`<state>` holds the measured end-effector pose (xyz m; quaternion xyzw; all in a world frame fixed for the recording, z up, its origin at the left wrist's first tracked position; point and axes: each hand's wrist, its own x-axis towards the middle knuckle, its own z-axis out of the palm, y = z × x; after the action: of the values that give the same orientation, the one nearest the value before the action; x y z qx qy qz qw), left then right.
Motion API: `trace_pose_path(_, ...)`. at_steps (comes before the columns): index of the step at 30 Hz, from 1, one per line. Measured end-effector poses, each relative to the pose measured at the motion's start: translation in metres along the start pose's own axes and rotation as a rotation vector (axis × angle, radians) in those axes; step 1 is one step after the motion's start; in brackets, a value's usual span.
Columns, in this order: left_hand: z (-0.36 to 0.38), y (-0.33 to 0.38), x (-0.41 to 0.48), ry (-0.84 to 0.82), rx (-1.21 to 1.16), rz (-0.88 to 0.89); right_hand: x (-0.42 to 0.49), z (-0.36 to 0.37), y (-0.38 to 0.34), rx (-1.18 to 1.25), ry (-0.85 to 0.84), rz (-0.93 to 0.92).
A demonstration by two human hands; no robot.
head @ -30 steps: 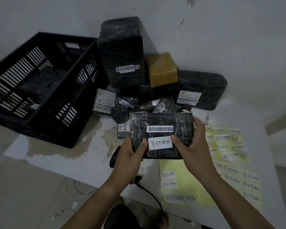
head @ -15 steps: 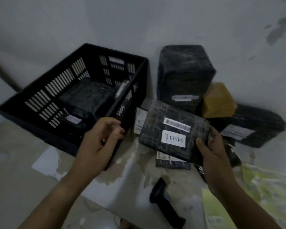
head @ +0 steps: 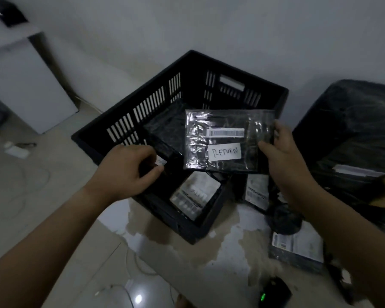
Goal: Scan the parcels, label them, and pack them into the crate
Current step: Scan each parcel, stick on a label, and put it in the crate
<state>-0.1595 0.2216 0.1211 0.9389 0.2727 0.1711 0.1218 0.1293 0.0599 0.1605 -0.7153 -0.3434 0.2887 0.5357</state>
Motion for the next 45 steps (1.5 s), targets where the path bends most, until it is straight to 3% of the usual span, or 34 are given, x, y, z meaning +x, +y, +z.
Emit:
trace_pose_path(6, -0.003, -0.029, -0.012, 0.033, 0.029, 0.02, 0.045, 0.057, -0.009, -0.41, -0.26, -0.046)
trace_pose_path(12, 0.003, -0.039, -0.017, 0.078, 0.14, 0.06, 0.056, 0.116, 0.006, -0.444, -0.561, 0.072)
trace_pose_path(17, 0.004, -0.04, -0.013, 0.116, 0.119, 0.088, 0.06, 0.157, 0.026, -0.464, -0.522, 0.078)
trace_pose_path(23, 0.008, -0.04, -0.014, 0.173, 0.096, 0.087, 0.077, 0.178, 0.05, -0.559, -0.558, 0.234)
trace_pose_path(27, 0.011, -0.045, -0.015, 0.183, 0.106, 0.079, 0.073, 0.192, 0.066, -0.799, -0.597, 0.081)
trace_pose_path(31, 0.013, -0.046, -0.015, 0.178, 0.114, 0.073, 0.074, 0.196, 0.074, -0.873, -0.614, -0.02)
trace_pose_path(39, 0.014, -0.044, -0.016, 0.182, 0.115, 0.087, 0.064, 0.201, 0.073, -1.164, -0.876, -0.024)
trace_pose_path(45, 0.012, -0.045, -0.018, 0.152, 0.118, 0.077, 0.06, 0.193, 0.055, -1.078, -0.887, -0.042)
